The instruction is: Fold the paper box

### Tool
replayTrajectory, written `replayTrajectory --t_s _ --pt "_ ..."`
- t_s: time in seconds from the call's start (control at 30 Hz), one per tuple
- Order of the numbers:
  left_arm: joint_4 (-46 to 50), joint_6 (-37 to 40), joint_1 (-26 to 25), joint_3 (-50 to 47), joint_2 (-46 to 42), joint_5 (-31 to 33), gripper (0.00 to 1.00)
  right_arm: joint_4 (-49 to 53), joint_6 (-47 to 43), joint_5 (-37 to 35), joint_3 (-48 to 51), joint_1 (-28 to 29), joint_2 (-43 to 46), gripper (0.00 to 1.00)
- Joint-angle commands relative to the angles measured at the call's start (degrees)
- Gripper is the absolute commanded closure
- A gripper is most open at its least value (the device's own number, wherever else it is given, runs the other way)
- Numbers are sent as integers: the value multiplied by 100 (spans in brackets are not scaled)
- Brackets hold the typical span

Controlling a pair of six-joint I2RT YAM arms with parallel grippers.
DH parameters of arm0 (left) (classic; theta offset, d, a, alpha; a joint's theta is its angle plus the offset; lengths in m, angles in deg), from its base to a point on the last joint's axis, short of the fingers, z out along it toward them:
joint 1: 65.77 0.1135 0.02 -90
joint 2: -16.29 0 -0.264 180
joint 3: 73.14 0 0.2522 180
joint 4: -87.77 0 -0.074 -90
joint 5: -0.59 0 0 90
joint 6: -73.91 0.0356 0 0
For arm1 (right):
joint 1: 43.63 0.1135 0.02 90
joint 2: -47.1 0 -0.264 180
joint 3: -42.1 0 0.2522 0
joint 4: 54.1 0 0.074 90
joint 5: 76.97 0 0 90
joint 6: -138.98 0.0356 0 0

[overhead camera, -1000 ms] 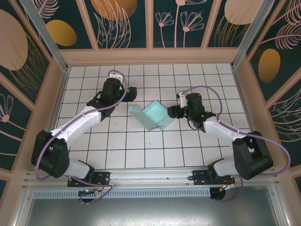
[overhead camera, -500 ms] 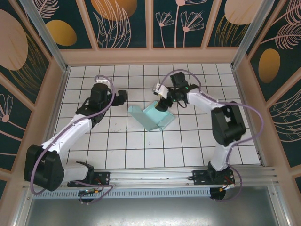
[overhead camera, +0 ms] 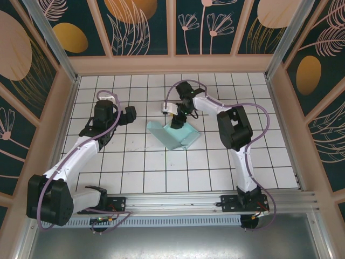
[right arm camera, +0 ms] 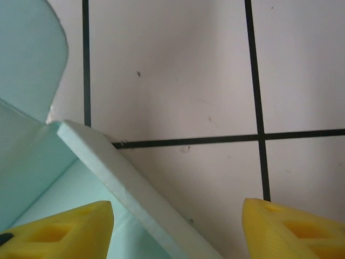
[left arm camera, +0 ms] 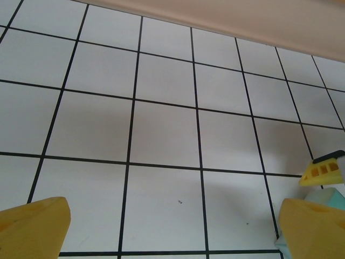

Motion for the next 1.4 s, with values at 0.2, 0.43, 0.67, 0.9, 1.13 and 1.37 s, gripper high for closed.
replayTrajectory --t_s 0.2,0.43,0.67,0.9,1.13,1.37 --pt "-134 -96 57 -155 -68 -258 1 -535 412 -236 951 -334 955 75" --pt "-314 -186 54 -155 55 -454 1 -1903 1499 -622 2311 -598 1894 81" --pt "-427 -298 58 -147 246 -559 2 -3549 3294 -1067 3837 -642 3002 81" --pt "-627 -314 60 -81 480 -836 2 -3412 2555 134 3989 -652 3289 45" --pt "-653 -306 54 -159 473 -939 1 -1873 1328 286 2409 -382 1945 44" --pt "-533 -147 55 -304 380 -837 1 -582 863 179 1112 -150 863 50"
